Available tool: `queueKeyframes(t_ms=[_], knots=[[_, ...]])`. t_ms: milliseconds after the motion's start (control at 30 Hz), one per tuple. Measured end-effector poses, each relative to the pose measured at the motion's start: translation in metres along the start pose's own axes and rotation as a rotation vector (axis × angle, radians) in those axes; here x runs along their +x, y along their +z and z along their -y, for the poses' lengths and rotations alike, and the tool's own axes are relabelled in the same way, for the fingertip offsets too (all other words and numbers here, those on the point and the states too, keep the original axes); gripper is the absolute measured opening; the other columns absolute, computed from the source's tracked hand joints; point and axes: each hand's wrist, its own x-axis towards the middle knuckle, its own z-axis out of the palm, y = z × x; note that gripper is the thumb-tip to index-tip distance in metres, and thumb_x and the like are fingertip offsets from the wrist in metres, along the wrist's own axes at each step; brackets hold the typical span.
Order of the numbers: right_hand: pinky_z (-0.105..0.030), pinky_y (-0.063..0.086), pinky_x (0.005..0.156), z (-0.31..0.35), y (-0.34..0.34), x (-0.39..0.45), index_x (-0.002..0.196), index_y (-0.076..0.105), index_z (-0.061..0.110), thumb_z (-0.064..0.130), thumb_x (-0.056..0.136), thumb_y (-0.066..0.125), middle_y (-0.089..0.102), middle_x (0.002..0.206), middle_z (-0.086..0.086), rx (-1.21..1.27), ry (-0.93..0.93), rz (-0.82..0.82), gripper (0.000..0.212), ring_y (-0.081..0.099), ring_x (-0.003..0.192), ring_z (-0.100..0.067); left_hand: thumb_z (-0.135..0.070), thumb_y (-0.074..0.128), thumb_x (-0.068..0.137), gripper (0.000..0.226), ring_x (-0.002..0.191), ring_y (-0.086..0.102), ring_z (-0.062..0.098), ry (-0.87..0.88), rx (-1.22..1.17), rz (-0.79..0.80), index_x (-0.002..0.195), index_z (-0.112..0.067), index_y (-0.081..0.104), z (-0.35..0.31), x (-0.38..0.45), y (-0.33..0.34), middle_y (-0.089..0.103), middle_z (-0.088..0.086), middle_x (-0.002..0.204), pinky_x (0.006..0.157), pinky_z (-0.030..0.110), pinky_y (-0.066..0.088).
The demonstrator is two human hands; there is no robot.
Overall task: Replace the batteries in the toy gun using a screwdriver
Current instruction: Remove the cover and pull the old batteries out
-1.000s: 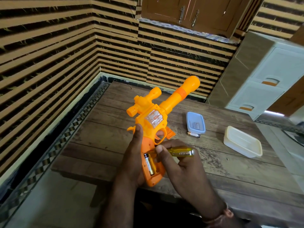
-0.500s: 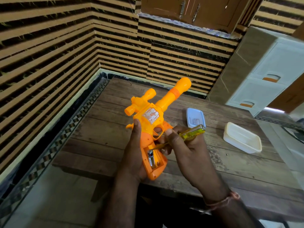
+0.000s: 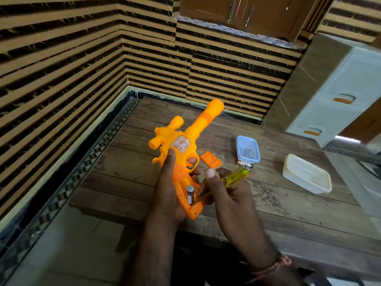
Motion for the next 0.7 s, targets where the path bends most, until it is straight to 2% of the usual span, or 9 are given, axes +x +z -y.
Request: queueKeyframes(t_ms=[67, 133, 167, 233, 300, 367, 467, 600, 700], knots=[[-0.026, 0.05, 0.058, 0.004, -0.002, 0.002, 0.069, 0.06, 0.001, 0.032, 0.095, 0.051, 0.064, 0.066, -0.012, 0.082, 0.03, -0.029, 0.042, 0.062, 0.061, -0.017, -0.073, 0.056, 0.082, 0.078, 0.104, 0.058, 0.046, 0.007, 0.021, -0.037, 0.124, -0.007, 0.06, 0.001, 0.004, -0.005, 0.054, 0.023, 0.114, 0.101, 0.063, 0.044], [-0.027, 0.051, 0.062, 0.008, -0.005, 0.004, 0.072, 0.059, 0.002, 0.023, 0.095, 0.049, 0.064, 0.064, -0.007, 0.131, 0.086, -0.065, 0.033, 0.063, 0.063, -0.013, -0.072, 0.057, 0.081, 0.07, 0.075, 0.061, 0.03, 0.038, 0.05, -0.07, 0.112, -0.01, 0.064, 0.001, 0.008, -0.008, 0.059, 0.017, 0.088, 0.073, 0.044, 0.057], [-0.026, 0.05, 0.062, 0.007, -0.007, 0.006, 0.075, 0.061, 0.008, 0.019, 0.095, 0.051, 0.064, 0.064, -0.001, 0.069, 0.095, -0.071, 0.025, 0.061, 0.062, -0.009, -0.073, 0.059, 0.079, 0.071, 0.073, 0.06, 0.027, 0.042, 0.062, -0.07, 0.112, -0.01, 0.065, 0.0, 0.008, -0.008, 0.06, 0.015, 0.088, 0.071, 0.042, 0.056], [-0.02, 0.047, 0.063, 0.003, -0.007, 0.009, 0.085, 0.067, 0.022, 0.014, 0.092, 0.056, 0.067, 0.069, 0.015, -0.203, 0.068, -0.013, 0.015, 0.06, 0.063, 0.0, -0.07, 0.057, 0.082, 0.072, 0.09, 0.061, 0.034, 0.025, 0.071, -0.04, 0.117, -0.008, 0.064, -0.001, 0.004, -0.004, 0.062, 0.021, 0.102, 0.088, 0.053, 0.054], [-0.016, 0.042, 0.061, 0.001, -0.003, 0.01, 0.092, 0.069, 0.028, 0.022, 0.087, 0.057, 0.063, 0.068, 0.022, -0.449, 0.007, 0.097, 0.014, 0.057, 0.063, 0.004, -0.064, 0.044, 0.092, 0.062, 0.084, 0.069, 0.031, 0.029, 0.108, -0.038, 0.105, -0.007, 0.064, -0.002, -0.001, 0.002, 0.068, 0.018, 0.091, 0.076, 0.047, 0.06], [-0.02, 0.04, 0.058, 0.003, 0.003, 0.009, 0.092, 0.068, 0.026, 0.03, 0.085, 0.06, 0.058, 0.065, 0.018, -0.619, -0.033, 0.139, 0.011, 0.052, 0.06, 0.0, -0.062, 0.038, 0.093, 0.057, 0.063, 0.069, 0.024, 0.008, 0.102, -0.002, 0.095, -0.01, 0.062, 0.0, 0.003, -0.001, 0.068, 0.01, 0.072, 0.057, 0.033, 0.057], [-0.032, 0.05, 0.065, 0.008, 0.01, 0.006, 0.101, 0.067, 0.027, 0.046, 0.081, 0.06, 0.069, 0.083, 0.006, -0.798, -0.013, 0.127, 0.029, 0.064, 0.075, -0.013, -0.064, 0.046, 0.088, 0.053, 0.057, 0.066, 0.02, 0.025, 0.091, -0.02, 0.093, -0.013, 0.062, 0.0, 0.008, -0.005, 0.064, 0.006, 0.07, 0.053, 0.029, 0.054], [-0.034, 0.046, 0.069, 0.01, 0.02, 0.003, 0.1, 0.061, 0.022, 0.048, 0.085, 0.053, 0.068, 0.094, -0.001, -0.945, 0.027, 0.155, 0.031, 0.064, 0.09, -0.025, -0.062, 0.043, 0.089, 0.05, 0.035, 0.054, 0.01, 0.003, 0.121, -0.016, 0.092, -0.015, 0.058, -0.001, 0.009, -0.007, 0.058, 0.004, 0.063, 0.035, 0.013, 0.041], [-0.033, 0.044, 0.068, 0.009, 0.023, -0.001, 0.101, 0.062, 0.022, 0.042, 0.085, 0.05, 0.069, 0.096, 0.0, -0.922, 0.054, 0.15, 0.028, 0.064, 0.092, -0.024, -0.068, 0.049, 0.079, 0.055, 0.051, 0.057, 0.016, 0.021, 0.16, -0.004, 0.092, -0.015, 0.056, -0.002, 0.012, -0.007, 0.055, 0.009, 0.081, 0.046, 0.022, 0.048]])
